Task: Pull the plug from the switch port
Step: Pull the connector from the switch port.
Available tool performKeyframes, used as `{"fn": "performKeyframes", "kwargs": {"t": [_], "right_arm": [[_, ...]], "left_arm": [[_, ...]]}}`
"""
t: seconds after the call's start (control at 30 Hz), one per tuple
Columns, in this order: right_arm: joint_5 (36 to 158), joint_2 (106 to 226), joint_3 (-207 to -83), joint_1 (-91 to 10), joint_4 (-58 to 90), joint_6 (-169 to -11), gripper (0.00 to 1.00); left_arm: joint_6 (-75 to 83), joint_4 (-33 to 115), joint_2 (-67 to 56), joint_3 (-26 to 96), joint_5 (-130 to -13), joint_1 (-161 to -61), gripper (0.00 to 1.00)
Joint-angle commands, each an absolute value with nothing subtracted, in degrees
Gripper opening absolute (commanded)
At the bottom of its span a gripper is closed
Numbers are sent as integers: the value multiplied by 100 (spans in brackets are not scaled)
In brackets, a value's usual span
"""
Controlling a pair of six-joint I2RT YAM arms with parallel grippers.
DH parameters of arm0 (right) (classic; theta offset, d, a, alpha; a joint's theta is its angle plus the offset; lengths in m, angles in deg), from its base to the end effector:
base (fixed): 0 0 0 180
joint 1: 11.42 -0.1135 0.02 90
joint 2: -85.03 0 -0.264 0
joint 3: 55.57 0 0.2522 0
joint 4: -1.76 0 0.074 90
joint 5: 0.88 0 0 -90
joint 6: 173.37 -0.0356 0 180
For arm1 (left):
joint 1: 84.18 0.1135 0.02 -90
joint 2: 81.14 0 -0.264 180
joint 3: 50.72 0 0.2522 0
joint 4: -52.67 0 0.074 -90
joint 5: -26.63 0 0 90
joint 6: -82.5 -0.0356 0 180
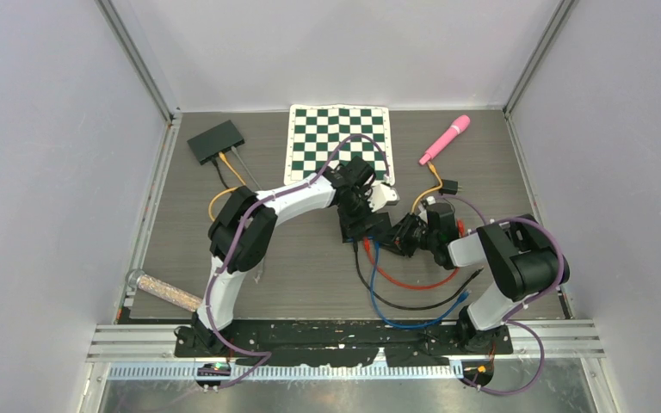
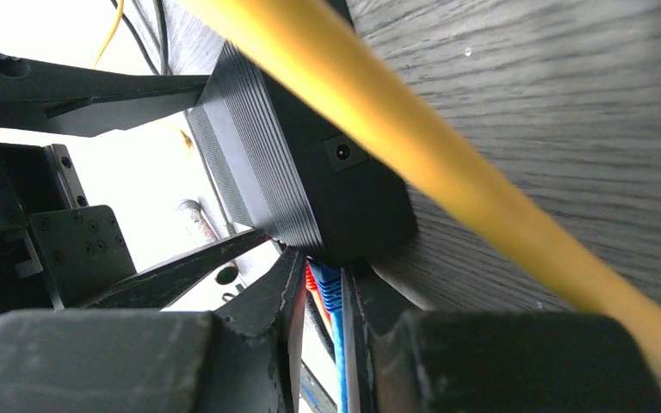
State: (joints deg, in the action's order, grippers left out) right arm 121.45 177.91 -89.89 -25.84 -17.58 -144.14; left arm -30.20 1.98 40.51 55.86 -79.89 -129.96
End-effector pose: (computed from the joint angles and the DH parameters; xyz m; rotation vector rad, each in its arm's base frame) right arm 0.2330 0.0796 0.0962 0.6574 2.3961 1.2781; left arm 0.3041 -0.3270 0.1741 1.6128 2.2178 -0.5076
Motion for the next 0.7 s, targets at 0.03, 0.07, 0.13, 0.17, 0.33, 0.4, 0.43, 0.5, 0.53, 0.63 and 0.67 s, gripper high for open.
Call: {"fn": "performKeyframes", "kwargs": {"t": [0.03, 0.07, 0.13, 0.17, 0.33, 0.4, 0.43, 0.5, 0.53, 0.63, 0.67], "right_arm": [[11125, 17759, -8828, -2532, -1192, -14185, 19], [11104, 17683, -8831, -2531, -1080, -14119, 19], [11070, 17520, -8819, -2531, -900, -14029, 21], [11045, 17459, -8812, -2536, -764, -14004, 25], [10693, 17044, -8735, -2533, -407, -13874, 40], [10649, 17001, -8748, -2534, -389, -13874, 41], [10637, 17013, -8759, -2530, -381, -13874, 42], [10634, 17057, -8776, -2531, -431, -13874, 42], [10700, 17095, -8789, -2531, -468, -13874, 42], [10892, 17283, -8792, -2530, -708, -13872, 39], [10969, 17309, -8752, -2531, -782, -13873, 37]], "left_arm": [[-2948, 107, 3825, 5445, -8258, -13058, 35], [-2948, 106, 3829, 5445, -8256, -13051, 34], [-2946, 95, 3830, 5430, -8255, -13050, 34], [-2955, 94, 3831, 5416, -8258, -13050, 34], [-2990, 39, 3811, 5384, -8387, -13056, 34], [-3009, 6, 3819, 5393, -8499, -13050, 34], [-3019, -16, 3824, 5397, -8542, -13050, 34], [-3050, -72, 3837, 5421, -8626, -13057, 34], [-3053, -92, 3847, 5426, -8653, -13054, 34], [-3081, -181, 3897, 5490, -8750, -13051, 33], [-3080, -217, 3927, 5528, -8766, -13051, 33]]}}
